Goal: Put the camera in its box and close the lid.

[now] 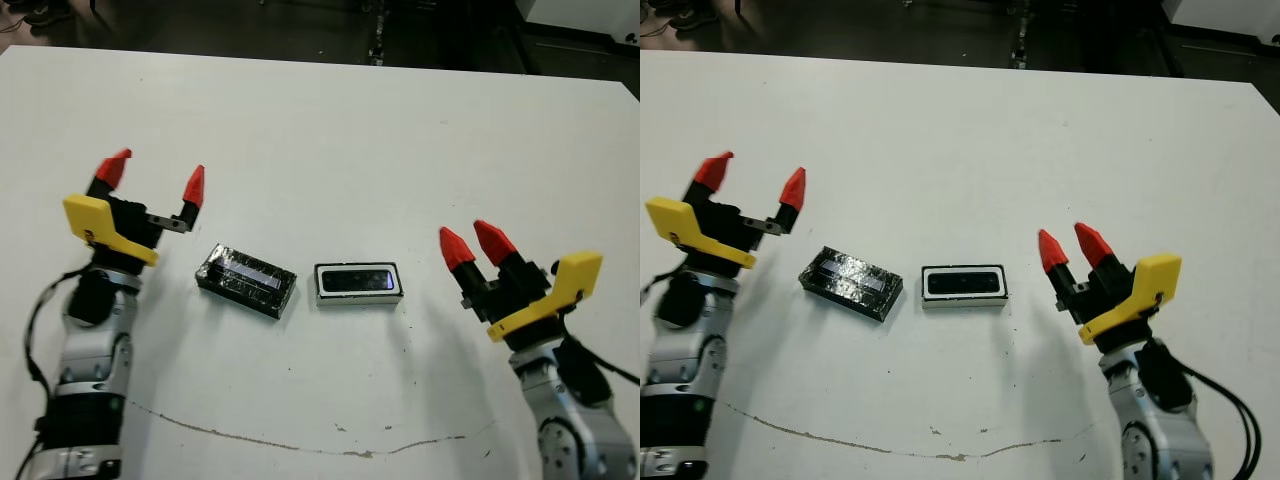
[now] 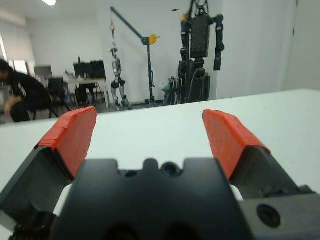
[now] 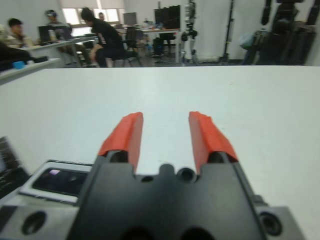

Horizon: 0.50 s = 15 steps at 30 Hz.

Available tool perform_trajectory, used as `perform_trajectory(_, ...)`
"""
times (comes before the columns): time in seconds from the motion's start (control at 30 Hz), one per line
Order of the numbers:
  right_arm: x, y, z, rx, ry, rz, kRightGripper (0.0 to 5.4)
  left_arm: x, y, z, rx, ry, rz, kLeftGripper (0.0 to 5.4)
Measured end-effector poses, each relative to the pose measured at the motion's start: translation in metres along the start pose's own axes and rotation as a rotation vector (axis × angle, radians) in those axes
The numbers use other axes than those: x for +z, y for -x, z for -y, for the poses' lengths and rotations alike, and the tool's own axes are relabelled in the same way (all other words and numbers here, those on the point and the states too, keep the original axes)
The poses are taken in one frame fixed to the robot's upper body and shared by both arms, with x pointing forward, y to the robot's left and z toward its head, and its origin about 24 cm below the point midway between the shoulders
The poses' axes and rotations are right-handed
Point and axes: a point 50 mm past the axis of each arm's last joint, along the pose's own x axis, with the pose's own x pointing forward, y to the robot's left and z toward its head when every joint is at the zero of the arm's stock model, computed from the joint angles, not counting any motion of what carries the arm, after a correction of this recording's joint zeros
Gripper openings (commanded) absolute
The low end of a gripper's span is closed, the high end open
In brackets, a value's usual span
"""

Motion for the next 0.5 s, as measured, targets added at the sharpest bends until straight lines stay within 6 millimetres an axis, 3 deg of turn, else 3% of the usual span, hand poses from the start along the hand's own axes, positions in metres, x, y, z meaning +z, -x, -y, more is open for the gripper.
perform_trajectory(0.23,-0.011,-0.003,-0.002,-0.057,-0.002,0.006,0.96,0.036,-0.016,-0.036,-0.236,-0.193,-0.020,5.40)
perform_trajectory(0.4,-0.013,-0.005,-0.004,-0.072,0.001,0.001,0.11,0.067,-0.033,-0.052,-0.483,-0.400,-0.149,5.40)
perform_trajectory(0.5,-0.013,-0.005,-0.005,-0.079,0.000,0.000,0.02,0.085,-0.048,-0.053,-0.650,-0.456,-0.230,5.40)
